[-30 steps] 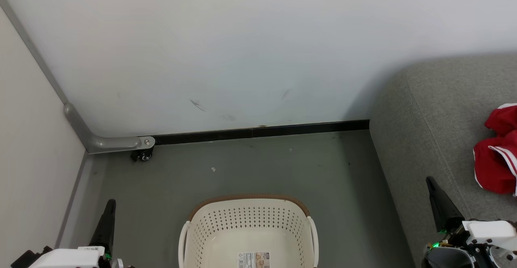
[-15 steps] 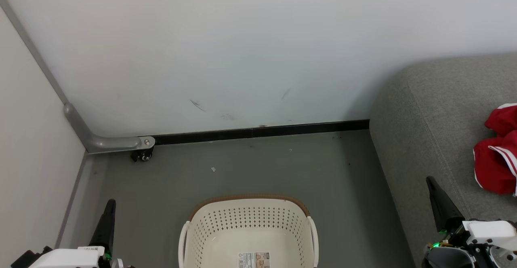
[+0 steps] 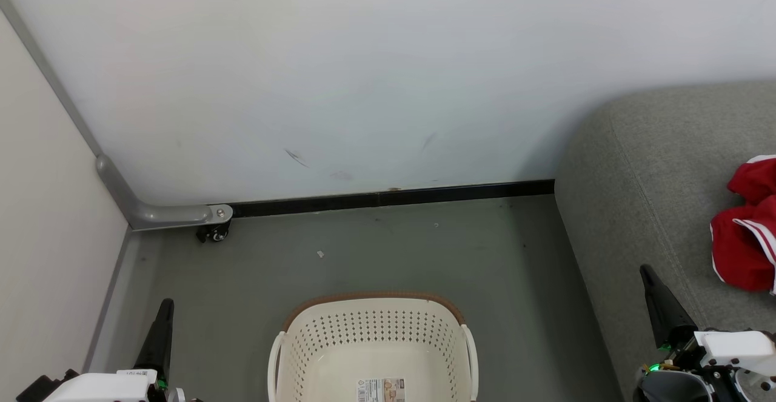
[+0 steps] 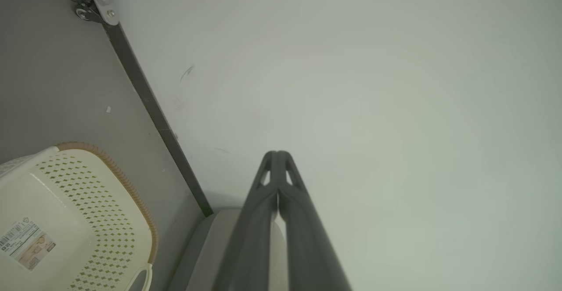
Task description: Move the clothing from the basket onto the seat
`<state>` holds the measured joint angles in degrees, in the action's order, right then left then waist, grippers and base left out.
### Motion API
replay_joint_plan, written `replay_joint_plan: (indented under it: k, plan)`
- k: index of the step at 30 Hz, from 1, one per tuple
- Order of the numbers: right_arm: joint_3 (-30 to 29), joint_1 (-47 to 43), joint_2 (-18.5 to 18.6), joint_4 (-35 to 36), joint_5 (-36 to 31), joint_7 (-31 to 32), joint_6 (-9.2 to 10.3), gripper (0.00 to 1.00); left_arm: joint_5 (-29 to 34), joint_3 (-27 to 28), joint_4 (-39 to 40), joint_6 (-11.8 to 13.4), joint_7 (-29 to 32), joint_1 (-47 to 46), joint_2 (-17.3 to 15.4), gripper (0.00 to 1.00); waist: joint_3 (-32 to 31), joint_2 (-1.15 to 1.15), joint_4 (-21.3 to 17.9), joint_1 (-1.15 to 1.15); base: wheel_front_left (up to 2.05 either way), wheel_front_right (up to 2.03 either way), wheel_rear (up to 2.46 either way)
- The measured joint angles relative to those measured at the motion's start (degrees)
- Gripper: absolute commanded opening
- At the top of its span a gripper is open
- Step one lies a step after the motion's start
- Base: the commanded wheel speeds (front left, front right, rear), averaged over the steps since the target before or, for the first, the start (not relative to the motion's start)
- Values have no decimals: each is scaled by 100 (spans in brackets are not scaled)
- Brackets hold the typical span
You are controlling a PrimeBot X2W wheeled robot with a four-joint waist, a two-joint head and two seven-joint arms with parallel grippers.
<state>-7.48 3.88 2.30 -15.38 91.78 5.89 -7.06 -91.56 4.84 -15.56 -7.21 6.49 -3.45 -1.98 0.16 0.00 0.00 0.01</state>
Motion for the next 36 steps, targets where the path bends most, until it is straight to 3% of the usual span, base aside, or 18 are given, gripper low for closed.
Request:
replay_joint_plan:
  k: [36]
  plan:
    - [-2, 0, 0, 0, 0, 0, 0, 0, 0, 0, 0, 0, 0, 0, 0, 0, 0, 0, 0, 0, 0, 0, 0]
